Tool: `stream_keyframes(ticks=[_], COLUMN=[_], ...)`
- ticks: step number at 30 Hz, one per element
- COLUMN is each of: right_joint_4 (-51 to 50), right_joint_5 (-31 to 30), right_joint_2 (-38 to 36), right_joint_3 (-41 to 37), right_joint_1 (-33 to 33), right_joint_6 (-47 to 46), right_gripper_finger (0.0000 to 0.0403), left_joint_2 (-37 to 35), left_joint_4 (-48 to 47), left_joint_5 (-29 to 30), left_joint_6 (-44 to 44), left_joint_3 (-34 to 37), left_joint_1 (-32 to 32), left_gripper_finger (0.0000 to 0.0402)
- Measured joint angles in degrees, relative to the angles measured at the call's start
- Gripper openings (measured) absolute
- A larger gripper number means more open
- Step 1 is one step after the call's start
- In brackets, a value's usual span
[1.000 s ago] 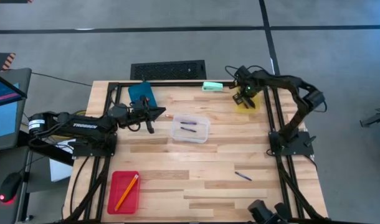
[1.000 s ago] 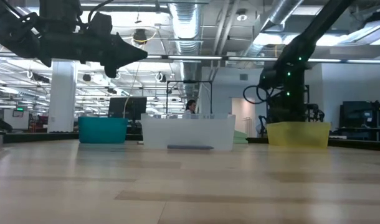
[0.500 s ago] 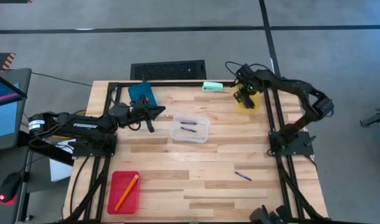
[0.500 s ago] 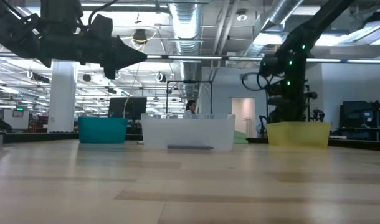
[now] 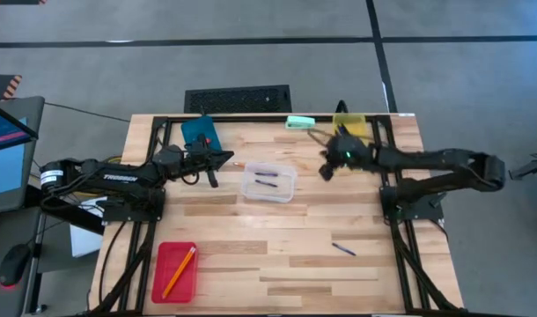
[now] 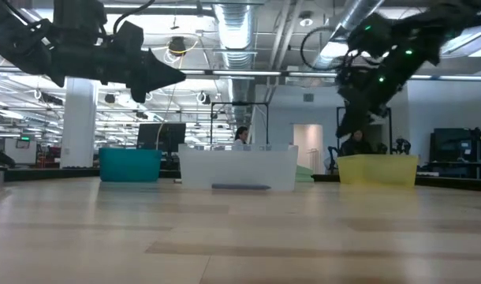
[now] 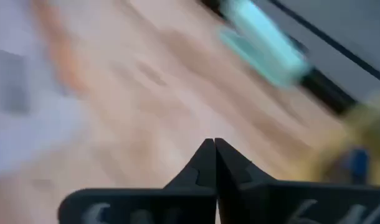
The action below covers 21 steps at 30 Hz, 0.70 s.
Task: Sort crayons/erasers/pens/pencils in bins
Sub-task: Put the blue crayon into the transparent bin
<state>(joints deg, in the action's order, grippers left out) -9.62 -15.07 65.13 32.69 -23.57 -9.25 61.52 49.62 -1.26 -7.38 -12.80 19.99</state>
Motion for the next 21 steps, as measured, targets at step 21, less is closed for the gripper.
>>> stream_keyframes(ticks=[21], right_joint_4=[-20.4], right_joint_5=[4.7], right_joint_2=[1.4], right_joint_3=[5.2], right_joint_1=[42.3], right_joint_6=[-33.4], right_gripper_finger=[0.0005], left_joint_2=[0.0], left_joint_4=[0.8], left_joint_5=[1.6], left_joint_6=[1.8], left_joint_3=[0.0], left_joint_1=[0.0], left_gripper_finger=[0.0004])
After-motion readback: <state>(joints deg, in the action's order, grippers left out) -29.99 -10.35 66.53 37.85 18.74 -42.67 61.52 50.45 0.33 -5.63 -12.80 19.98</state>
